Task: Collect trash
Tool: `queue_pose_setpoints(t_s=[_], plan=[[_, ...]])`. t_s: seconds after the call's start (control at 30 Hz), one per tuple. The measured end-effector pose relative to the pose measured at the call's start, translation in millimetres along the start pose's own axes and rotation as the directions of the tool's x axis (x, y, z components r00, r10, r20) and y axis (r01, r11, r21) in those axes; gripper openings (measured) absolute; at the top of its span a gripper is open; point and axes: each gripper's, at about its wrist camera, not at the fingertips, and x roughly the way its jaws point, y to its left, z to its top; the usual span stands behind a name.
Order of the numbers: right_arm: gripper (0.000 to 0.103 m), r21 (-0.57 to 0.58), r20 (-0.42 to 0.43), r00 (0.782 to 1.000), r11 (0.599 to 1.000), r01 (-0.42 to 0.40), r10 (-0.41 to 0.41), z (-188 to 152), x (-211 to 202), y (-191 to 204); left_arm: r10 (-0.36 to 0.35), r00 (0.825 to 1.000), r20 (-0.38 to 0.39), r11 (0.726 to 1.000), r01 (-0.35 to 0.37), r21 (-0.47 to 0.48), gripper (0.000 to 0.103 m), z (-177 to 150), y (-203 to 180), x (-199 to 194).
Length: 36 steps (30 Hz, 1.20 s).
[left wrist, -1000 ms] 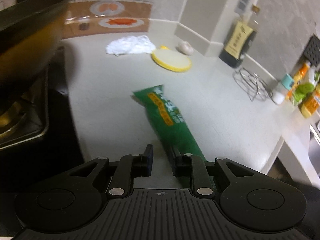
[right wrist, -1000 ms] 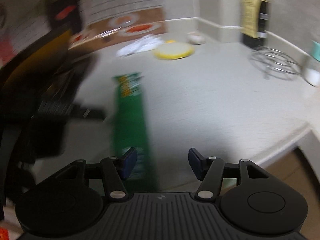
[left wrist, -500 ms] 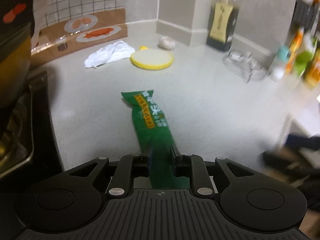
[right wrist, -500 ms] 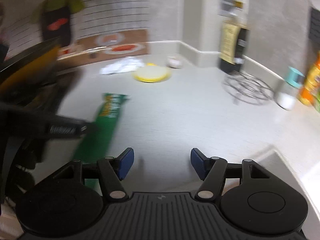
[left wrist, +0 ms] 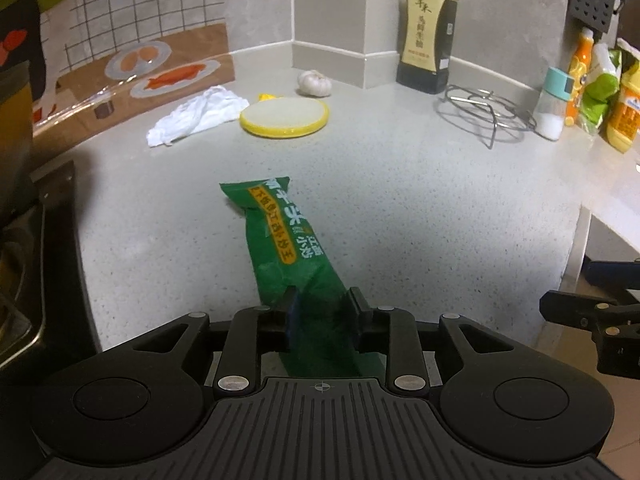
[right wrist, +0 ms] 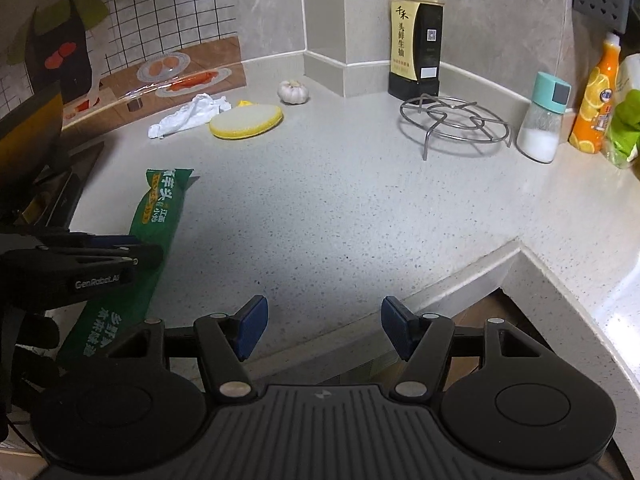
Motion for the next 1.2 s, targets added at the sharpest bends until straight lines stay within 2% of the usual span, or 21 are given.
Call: queue_pose_setpoints(t_s=[0.13, 0.37, 0.57, 0.67, 0.77, 0.83, 0.9, 1.07, 1.2], plan=[[0.066, 0.012, -0.006, 1.0, 1.0, 0.004, -0.004, 1, 5, -4, 0.001, 1.0, 0.0, 0.999, -0.001, -0.038, 0.031, 0, 2, 0], [0.068, 0.03, -0.009, 0.999, 0.999, -0.036, 0.036, -4, 13, -4, 0.027, 0.999, -0.041, 1.0, -0.027, -0.01, 0.035, 7, -9, 4], [0.068, -0.011, 0.045, 0.998, 0.999, -0.045, 0.046, -2, 10, -2, 0.026, 0.998, -0.058, 0.999, -0.027, -0.029, 0.035, 8, -8, 5], [0.069, -0.016, 0.062, 0.997, 0.998, -0.054, 0.055, 0, 11, -6, 0.018, 0.999, -0.04, 0.999, -0.02, -0.044, 0.035, 6, -5, 3], [0.069, -0.015, 0.074, 0.994, 0.997, -0.075, 0.076, 3, 13, -11, 0.022, 1.0, -0.003, 0.999, -0.022, -0.045, 0.029, -1, -4, 1], [0.069, -0.024, 0.089, 0.993, 0.996, -0.081, 0.083, 8, 13, -13, 0.012, 1.0, 0.011, 0.998, -0.011, -0.068, 0.016, -2, 0, -2], [0.069, -0.033, 0.107, 0.989, 0.995, -0.095, 0.098, 18, 14, -16, -0.002, 1.0, 0.017, 0.995, 0.003, -0.097, 0.009, -1, 6, -5], [0.069, -0.06, 0.137, 0.981, 0.99, -0.131, 0.138, 57, 21, -18, -0.003, 0.998, 0.056, 0.989, 0.012, -0.15, 0.007, -3, 23, -25], [0.069, -0.066, 0.12, 0.982, 0.988, -0.142, 0.149, 84, 37, -10, -0.019, 0.997, 0.068, 0.987, 0.03, -0.158, 0.008, -2, 30, -43]])
